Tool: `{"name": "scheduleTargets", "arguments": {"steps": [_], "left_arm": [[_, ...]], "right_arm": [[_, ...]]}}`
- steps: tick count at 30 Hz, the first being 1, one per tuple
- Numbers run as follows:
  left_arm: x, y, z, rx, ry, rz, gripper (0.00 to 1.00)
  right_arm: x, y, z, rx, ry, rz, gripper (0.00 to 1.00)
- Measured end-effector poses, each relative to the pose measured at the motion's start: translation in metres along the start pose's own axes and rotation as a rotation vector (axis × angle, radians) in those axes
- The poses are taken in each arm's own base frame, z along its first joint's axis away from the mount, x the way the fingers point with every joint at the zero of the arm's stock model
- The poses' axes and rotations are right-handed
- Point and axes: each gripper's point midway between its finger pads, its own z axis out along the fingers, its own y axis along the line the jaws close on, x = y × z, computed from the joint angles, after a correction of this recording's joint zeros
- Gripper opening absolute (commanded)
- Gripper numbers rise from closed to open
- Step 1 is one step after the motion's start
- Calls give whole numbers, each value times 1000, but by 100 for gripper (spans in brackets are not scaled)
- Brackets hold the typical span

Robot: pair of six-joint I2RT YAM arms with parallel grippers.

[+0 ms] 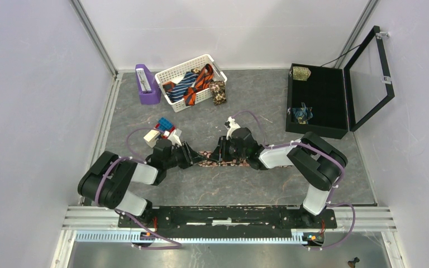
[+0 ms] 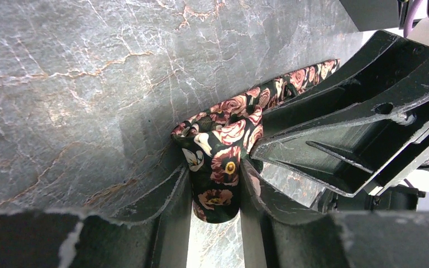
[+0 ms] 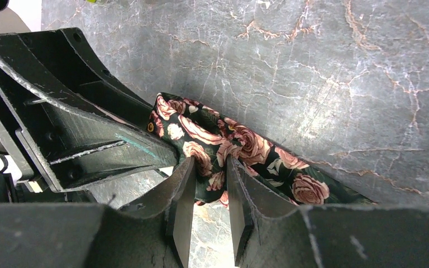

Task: Roll the ties
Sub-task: Roll the tie at the center of the board.

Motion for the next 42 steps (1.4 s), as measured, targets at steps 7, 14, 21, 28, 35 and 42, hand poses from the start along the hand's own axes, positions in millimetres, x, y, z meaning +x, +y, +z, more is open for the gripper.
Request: {"name": "scheduleTargets", "arguments": {"steps": [7,14,21,28,35,42], "left_arm": [[0,-1,1,8,-1,-19,17],[-3,-2,-2,-29,14,-12,4],[-11,1,-11,-131,18,76,3],[-19,4,-14,-263,17,178,2],[-18,-8,-13,-376,43,301,2],[-16,-10,-15,-471,60,374,3]], "right_arm": [[0,-1,0,2,-2,-1,33],[0,0,0,1,0,-2,37],[-1,0,-2,17,15,-26,48],[-17,14,-17,11,-16,-71,44],[-24,23,-21,-12,-38,-78,34],[-17,22,-13,-35,-18,-56,30]]}}
